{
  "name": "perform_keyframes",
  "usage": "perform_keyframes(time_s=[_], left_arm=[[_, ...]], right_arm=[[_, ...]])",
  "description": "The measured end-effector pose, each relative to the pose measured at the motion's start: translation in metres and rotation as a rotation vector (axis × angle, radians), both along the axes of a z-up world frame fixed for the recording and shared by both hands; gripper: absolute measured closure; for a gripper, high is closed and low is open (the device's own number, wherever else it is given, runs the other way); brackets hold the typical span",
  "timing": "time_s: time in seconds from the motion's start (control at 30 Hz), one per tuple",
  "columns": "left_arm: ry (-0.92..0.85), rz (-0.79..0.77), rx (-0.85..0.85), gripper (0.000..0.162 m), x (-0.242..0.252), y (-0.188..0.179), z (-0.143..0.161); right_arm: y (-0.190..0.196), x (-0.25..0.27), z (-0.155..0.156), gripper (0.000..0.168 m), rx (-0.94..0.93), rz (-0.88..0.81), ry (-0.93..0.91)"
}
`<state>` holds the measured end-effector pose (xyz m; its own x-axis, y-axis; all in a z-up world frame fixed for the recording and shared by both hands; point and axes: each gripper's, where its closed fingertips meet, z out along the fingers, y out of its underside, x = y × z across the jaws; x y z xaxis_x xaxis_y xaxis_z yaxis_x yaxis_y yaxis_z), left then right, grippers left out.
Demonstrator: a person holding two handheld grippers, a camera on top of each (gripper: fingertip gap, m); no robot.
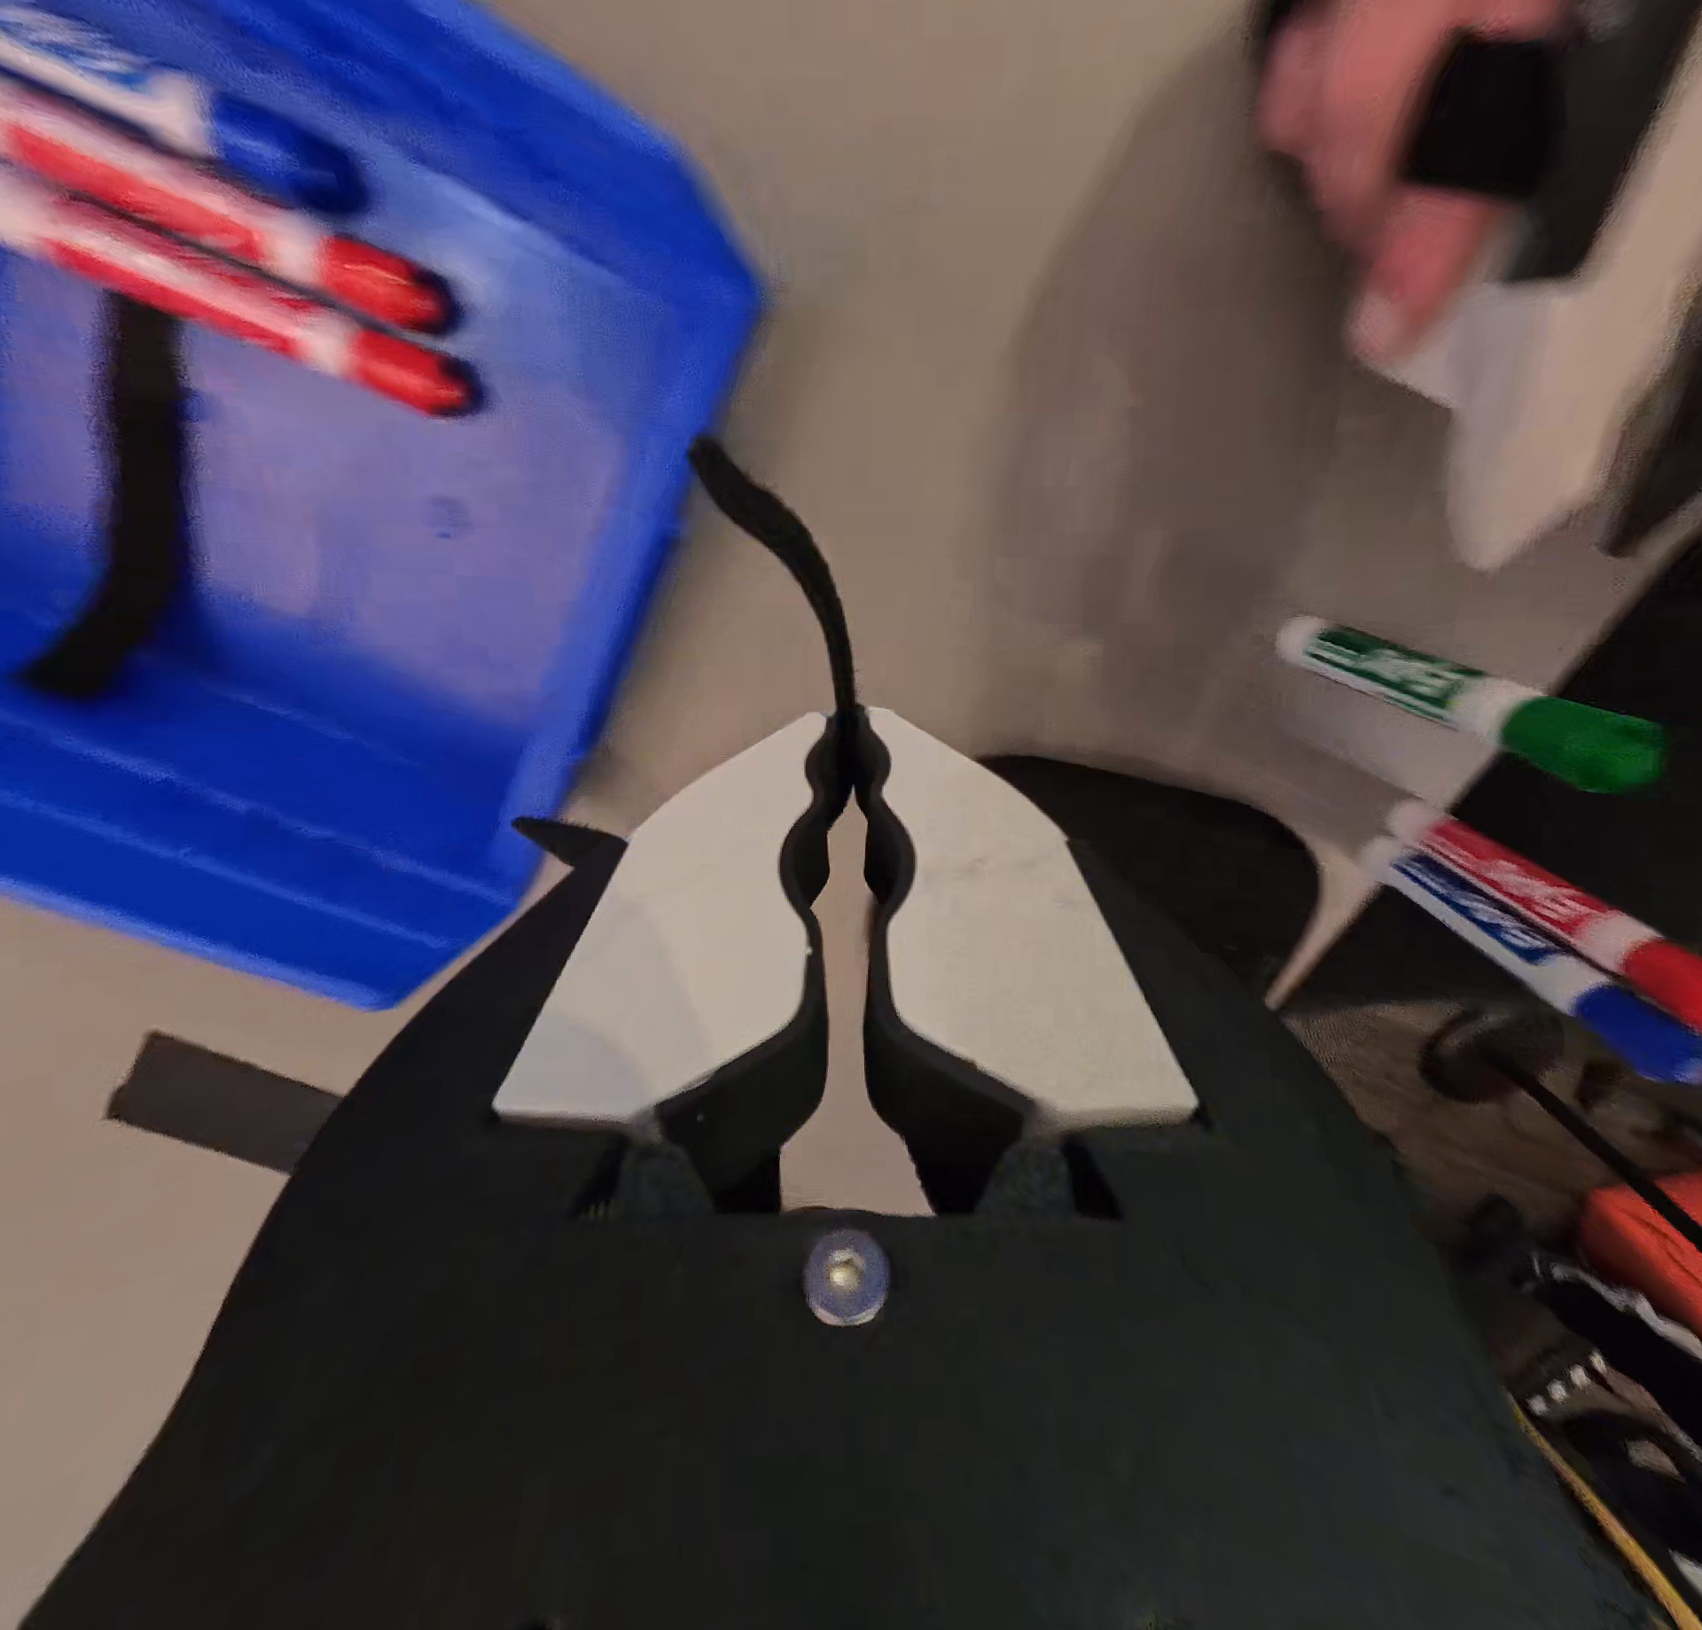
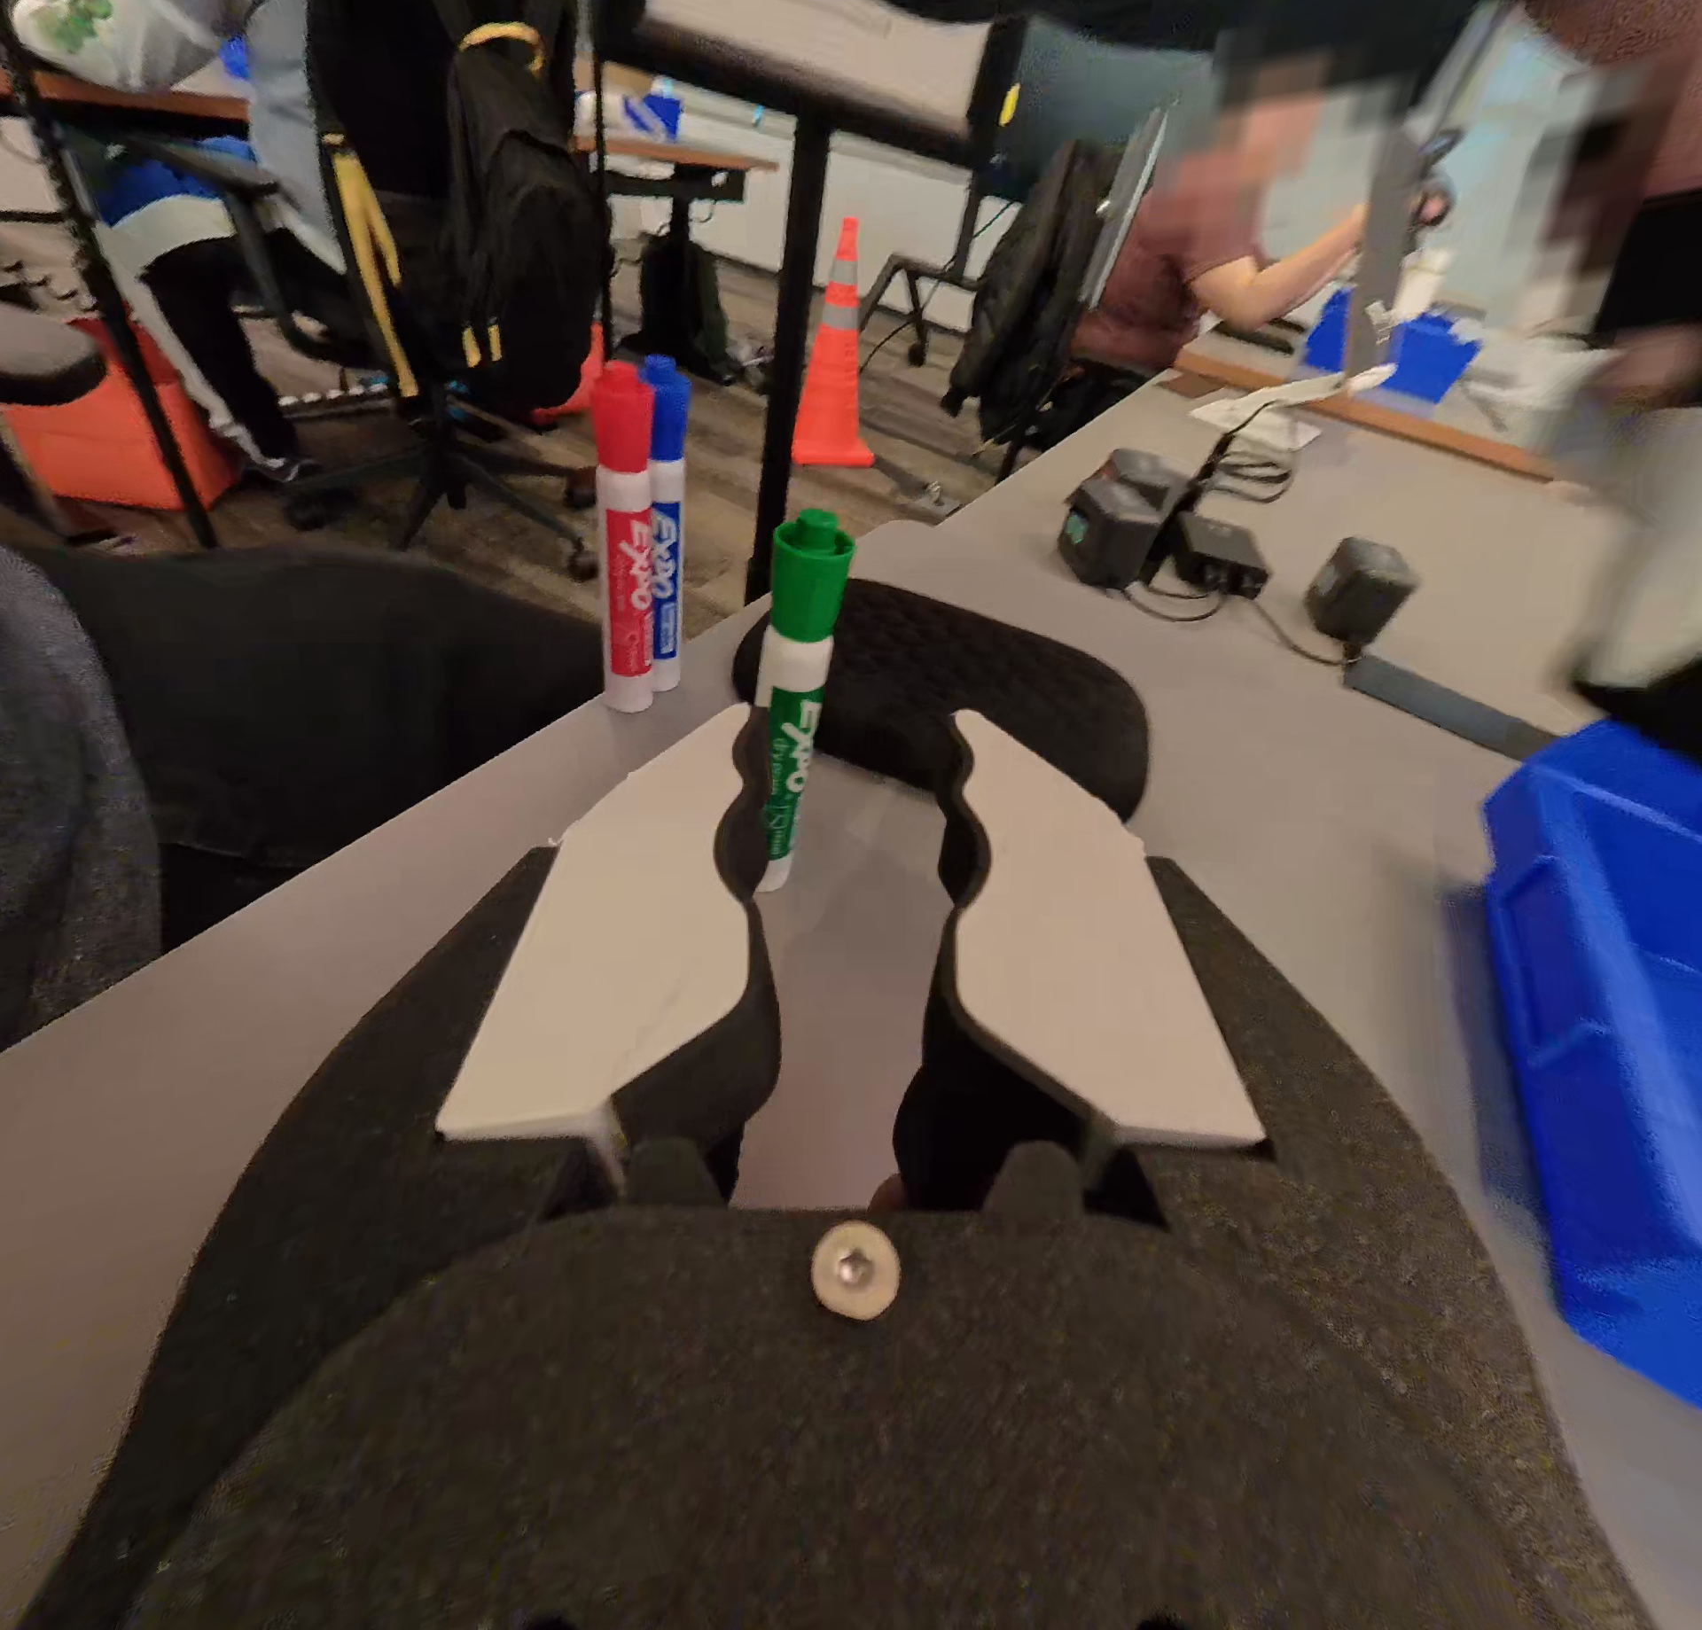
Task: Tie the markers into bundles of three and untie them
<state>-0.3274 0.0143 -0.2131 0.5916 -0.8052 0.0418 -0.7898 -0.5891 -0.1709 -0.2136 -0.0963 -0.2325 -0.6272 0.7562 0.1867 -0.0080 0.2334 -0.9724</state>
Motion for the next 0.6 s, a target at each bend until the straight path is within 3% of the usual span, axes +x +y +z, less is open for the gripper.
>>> perform_keyframes(time_s=[0.13, 0.3, 0.47, 0.53, 0.6], left_arm=[[0.030, -0.106, -0.110, 0.160, 0.046, -0.053, -0.035], [-0.012, -0.197, -0.172, 0.160, 0.088, -0.069, -0.078], [-0.043, -0.185, -0.158, 0.141, 0.096, -0.055, -0.091], [-0.069, -0.142, -0.173, 0.117, 0.096, -0.052, -0.090], [-0.049, -0.126, -0.184, 0.113, 0.089, -0.053, -0.086]], right_arm=[[0.024, 0.016, 0.016, 0.135, 0.009, -0.094, 0.088], [0.043, 0.030, 0.011, 0.140, 0.030, -0.152, 0.086], [0.049, 0.026, 0.000, 0.140, 0.029, -0.155, 0.033], [0.051, 0.025, -0.002, 0.140, 0.014, -0.155, 0.018], [0.053, 0.024, -0.002, 0.140, -0.011, -0.155, 0.011]])
